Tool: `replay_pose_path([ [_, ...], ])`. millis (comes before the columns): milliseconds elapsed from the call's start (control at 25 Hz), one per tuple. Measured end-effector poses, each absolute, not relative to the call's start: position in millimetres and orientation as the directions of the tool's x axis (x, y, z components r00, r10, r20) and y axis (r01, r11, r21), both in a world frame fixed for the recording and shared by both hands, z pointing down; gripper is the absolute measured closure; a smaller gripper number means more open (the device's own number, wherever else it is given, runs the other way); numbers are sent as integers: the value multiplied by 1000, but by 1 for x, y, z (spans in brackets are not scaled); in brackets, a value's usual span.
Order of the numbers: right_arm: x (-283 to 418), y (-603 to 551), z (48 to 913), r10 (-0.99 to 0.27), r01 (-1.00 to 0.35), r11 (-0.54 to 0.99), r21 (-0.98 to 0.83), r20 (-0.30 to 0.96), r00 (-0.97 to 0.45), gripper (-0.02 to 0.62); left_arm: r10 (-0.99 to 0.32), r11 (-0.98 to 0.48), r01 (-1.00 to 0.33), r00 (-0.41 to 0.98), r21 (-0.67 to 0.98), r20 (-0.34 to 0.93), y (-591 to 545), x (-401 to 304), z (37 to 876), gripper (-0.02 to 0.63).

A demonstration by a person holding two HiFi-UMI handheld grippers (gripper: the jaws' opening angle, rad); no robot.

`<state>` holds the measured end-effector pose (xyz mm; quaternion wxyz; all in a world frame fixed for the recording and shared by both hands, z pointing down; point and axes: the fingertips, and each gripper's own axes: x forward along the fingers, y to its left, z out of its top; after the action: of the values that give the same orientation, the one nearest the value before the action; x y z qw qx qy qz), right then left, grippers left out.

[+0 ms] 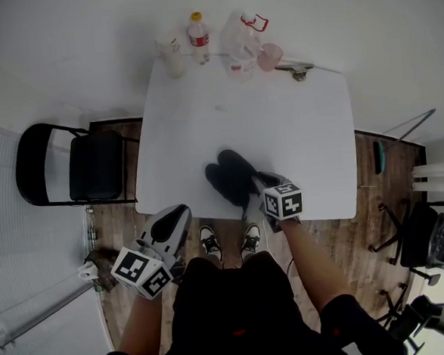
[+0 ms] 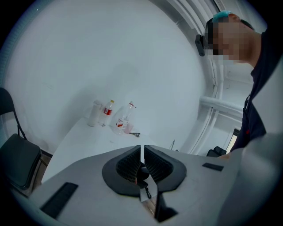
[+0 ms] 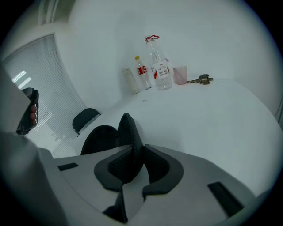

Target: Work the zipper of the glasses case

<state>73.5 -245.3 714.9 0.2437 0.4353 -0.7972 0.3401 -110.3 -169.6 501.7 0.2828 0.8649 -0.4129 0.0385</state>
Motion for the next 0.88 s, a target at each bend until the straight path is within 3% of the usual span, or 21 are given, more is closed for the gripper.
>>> replay_pose_path([
  [320,70,-243,693,-551,-833,321,-450,627,-551,534,-691,-511,-717,671,475,269,-173,-111,502,565],
  [800,79,-237,576,-607,-675,309,-670,407,-682,532,-626,-595,-559,773,578,104,-173,-98,469,561],
  [880,79,-233,550,-618,-649,336,-683,360,-699,534,-592,-625,-505,804,595,60,-169,-93,457,464],
])
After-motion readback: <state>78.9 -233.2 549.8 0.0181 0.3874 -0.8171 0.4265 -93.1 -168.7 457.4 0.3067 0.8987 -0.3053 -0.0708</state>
